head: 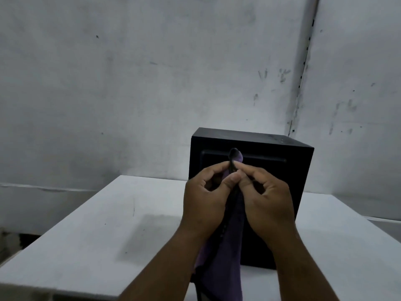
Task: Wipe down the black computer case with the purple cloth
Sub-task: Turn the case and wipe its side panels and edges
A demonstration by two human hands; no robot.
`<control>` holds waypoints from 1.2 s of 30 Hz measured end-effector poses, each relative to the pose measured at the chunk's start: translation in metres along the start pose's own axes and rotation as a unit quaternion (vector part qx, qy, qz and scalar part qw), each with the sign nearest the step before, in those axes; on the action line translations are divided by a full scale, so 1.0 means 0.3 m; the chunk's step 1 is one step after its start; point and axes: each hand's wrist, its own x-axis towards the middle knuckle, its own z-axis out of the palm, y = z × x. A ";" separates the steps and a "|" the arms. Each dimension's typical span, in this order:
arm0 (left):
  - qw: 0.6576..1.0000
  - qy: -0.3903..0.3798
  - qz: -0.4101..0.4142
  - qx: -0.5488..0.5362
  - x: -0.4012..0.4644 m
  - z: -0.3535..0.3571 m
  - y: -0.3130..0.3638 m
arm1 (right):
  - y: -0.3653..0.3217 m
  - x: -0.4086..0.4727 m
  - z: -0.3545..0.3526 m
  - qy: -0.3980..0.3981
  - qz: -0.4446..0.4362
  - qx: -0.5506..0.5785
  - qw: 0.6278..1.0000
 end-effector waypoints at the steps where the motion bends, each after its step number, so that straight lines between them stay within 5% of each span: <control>1: 1.000 0.002 0.003 0.001 0.012 -0.004 0.009 | -0.008 0.014 -0.014 -0.016 -0.008 -0.008 1.000; 6: 0.980 0.095 0.124 0.123 0.104 -0.013 0.023 | -0.045 0.128 -0.042 0.050 -0.133 -0.187 0.972; 10: 0.937 0.146 0.206 0.240 0.176 -0.011 -0.020 | -0.048 0.234 -0.024 0.037 -0.097 -0.336 0.936; 15: 0.904 0.111 0.273 0.309 0.129 -0.031 -0.175 | 0.057 0.255 0.014 0.004 -0.072 -0.443 0.894; 20: 0.870 0.072 0.311 0.377 0.040 -0.092 -0.308 | 0.126 0.238 0.045 0.071 -0.133 -0.437 0.887; 29: 0.870 0.169 0.293 0.358 0.179 -0.034 -0.161 | 0.145 0.240 0.048 0.102 -0.162 -0.416 0.889; 36: 0.834 0.002 0.335 0.439 -0.066 -0.092 -0.413 | 0.156 0.239 0.044 0.106 -0.173 -0.409 0.890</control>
